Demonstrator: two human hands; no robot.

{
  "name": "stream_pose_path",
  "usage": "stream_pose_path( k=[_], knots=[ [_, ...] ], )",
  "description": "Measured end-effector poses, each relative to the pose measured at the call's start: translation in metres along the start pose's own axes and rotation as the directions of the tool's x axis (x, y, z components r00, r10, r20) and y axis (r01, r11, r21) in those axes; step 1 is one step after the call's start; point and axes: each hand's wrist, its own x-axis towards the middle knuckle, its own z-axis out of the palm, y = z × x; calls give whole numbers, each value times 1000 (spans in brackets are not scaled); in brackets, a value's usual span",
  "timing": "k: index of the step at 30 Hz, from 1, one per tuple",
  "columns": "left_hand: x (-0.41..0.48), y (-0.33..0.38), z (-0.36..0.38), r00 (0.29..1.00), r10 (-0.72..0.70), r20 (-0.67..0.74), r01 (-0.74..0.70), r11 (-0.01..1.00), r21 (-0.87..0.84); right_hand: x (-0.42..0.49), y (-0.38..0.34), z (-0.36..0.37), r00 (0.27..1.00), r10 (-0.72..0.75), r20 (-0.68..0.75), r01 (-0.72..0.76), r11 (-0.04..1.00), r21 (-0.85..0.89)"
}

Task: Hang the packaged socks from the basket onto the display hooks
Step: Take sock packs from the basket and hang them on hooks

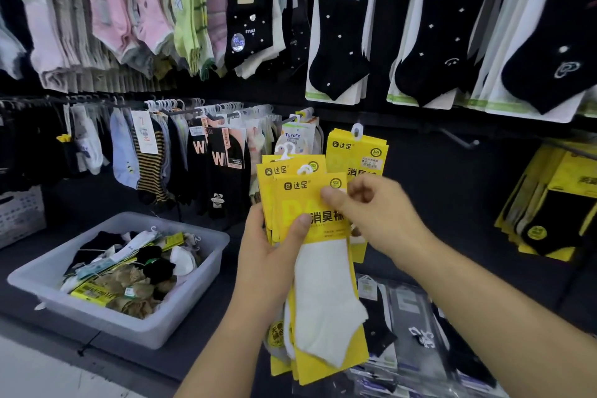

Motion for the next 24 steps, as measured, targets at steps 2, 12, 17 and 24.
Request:
stream_pose_path(
  k=[2, 12, 17, 24],
  knots=[
    [0, 0, 4, 1000, -5, -1, 5, 1000, -21, -3, 3, 3, 1000, -12, 2, 12, 1000, 28],
    [4, -6, 4, 998, -63, 9, 64, 994, -91, 15, -4, -26, 980, -42, -195, 93, 962, 258],
    [4, -5, 2, 999, -38, -2, 38, 997, -71, 28, -19, -40, 969, -10, -245, 65, 974, 219],
    [5, -6, -1, 1000, -17, -5, 17, 999, -32, 30, -23, -43, 966, 30, -257, 28, 975, 220]
  ],
)
